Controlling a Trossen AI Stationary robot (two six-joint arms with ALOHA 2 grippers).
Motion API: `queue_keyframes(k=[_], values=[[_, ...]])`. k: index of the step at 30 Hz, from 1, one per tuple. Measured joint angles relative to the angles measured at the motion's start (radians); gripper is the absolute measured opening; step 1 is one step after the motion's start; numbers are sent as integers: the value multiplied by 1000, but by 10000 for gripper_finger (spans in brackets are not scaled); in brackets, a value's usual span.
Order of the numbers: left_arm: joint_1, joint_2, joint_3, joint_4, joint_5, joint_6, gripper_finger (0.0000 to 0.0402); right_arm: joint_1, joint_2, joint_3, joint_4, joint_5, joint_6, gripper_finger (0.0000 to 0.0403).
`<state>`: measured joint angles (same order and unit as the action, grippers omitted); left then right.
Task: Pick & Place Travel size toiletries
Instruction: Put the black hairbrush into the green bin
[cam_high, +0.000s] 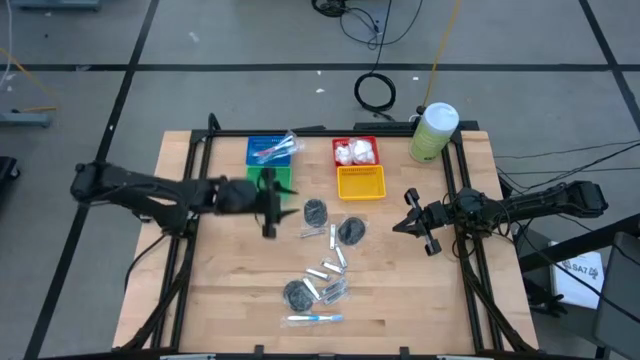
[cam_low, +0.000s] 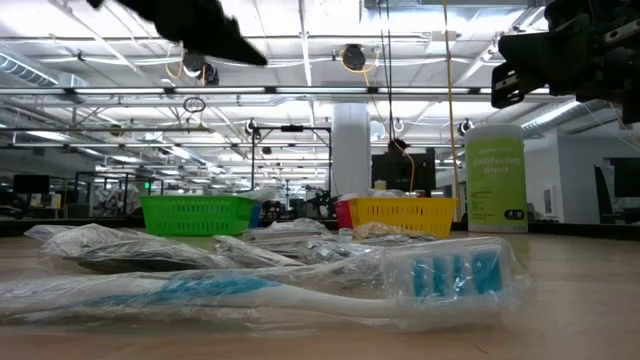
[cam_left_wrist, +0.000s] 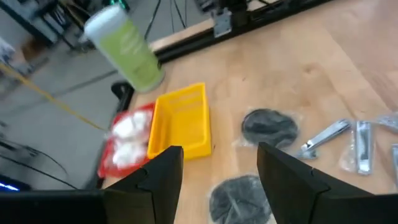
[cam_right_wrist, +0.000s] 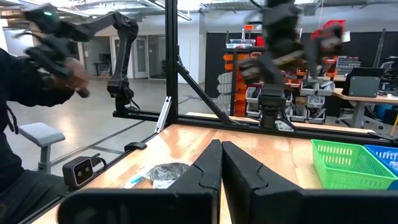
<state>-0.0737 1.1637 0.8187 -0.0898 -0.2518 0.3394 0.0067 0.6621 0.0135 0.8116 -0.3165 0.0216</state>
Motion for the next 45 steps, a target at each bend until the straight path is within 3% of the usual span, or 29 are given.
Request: queue_keyframes(k=[3,8,15,23,31,36,40,45], values=[[-126,67,92,-66,-108,21,202,0,0,0,0,0,0,0],[-236,176,205,-120,-172,16,202,0,0,0,0,0,0,0],[-299,195,305,-116,-176,-74,202,0,0,0,-1,0,0,0],[-349,198,345,-144,-61,-125,202,0,0,0,0,0,0,0],[-361,105,344,-227,-185,-183,202,0,0,0,0,0,0,0],[-334,37,340,-413,-216,-386,202,0,0,0,0,0,0,0],[-261,74,308,-419,-236,-578,202,0,0,0,0,0,0,0],[-159,205,289,-402,-237,-638,202,0,0,0,-1,0,0,0]])
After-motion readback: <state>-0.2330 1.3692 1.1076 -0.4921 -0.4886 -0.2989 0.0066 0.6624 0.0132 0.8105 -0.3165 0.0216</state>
